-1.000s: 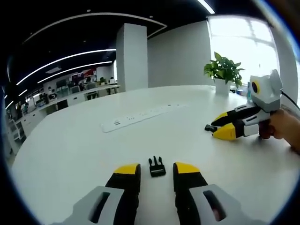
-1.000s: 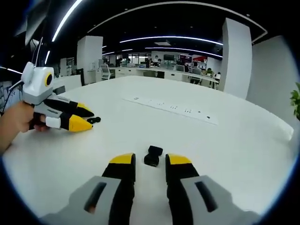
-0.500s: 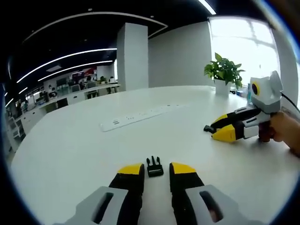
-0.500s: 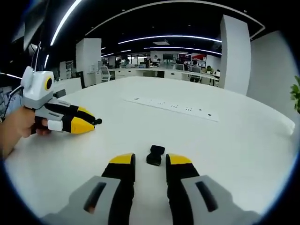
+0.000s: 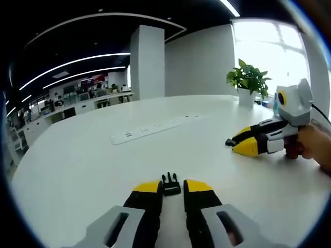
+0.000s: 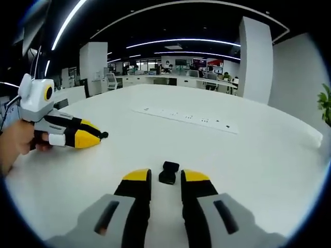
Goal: Snap the two parts of the plastic buckle together until the buckle closes and remains connected.
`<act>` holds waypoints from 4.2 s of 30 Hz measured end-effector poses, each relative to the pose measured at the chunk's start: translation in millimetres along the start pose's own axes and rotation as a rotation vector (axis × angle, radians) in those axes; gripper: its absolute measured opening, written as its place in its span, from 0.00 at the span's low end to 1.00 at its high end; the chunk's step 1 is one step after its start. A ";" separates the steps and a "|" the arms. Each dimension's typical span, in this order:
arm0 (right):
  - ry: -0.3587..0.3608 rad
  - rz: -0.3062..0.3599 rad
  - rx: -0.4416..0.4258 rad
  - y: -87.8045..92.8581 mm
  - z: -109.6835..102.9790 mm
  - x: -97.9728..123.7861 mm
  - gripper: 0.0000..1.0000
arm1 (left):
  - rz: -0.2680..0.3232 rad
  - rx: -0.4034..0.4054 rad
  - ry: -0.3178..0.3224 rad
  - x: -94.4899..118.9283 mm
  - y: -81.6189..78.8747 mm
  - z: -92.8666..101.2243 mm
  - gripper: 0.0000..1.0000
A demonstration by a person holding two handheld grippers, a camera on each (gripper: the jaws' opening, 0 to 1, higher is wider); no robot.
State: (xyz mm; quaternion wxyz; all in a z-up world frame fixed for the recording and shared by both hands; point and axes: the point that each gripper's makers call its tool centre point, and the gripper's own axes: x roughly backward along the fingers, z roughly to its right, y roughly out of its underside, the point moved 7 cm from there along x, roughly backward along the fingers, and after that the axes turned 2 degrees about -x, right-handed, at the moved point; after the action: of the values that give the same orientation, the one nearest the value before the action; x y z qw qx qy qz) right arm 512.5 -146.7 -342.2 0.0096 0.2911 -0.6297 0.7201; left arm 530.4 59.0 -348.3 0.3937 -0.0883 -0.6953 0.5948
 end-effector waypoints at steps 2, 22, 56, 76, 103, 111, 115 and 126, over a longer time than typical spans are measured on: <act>0.009 -0.001 -0.003 0.0 0.7 0.8 0.18 | 0.000 0.002 0.000 0.1 0.0 0.2 0.14; 0.027 -0.006 0.010 -0.1 4.0 1.8 0.12 | 0.000 -0.004 0.010 0.5 0.2 0.2 0.12; -0.017 0.109 0.037 -7.4 22.0 14.1 0.10 | 0.151 -0.018 0.082 17.3 -13.7 -12.7 0.12; -0.101 0.144 0.021 -15.0 32.3 20.6 0.10 | 0.234 0.011 0.191 28.8 -18.1 -10.9 0.11; -0.218 0.177 0.115 -34.4 20.4 41.8 0.08 | 0.212 -0.107 0.399 47.9 -25.7 10.5 0.11; -0.237 0.158 0.133 -33.9 18.9 45.8 0.08 | 0.205 -0.042 0.399 54.0 -27.1 3.8 0.11; -0.251 0.159 0.142 -33.4 18.4 48.4 0.08 | 0.197 -0.083 0.386 57.1 -25.9 1.6 0.10; -0.383 0.118 0.195 -28.3 -0.6 59.2 0.08 | 0.173 -0.090 0.485 67.1 -23.2 9.0 0.10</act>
State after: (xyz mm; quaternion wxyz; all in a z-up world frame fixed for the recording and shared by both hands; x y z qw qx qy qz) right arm 473.8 -161.1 -291.2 -0.1802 0.3847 -0.5635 0.7085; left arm 487.2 85.4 -297.7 0.4922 -0.3050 -0.5961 0.5562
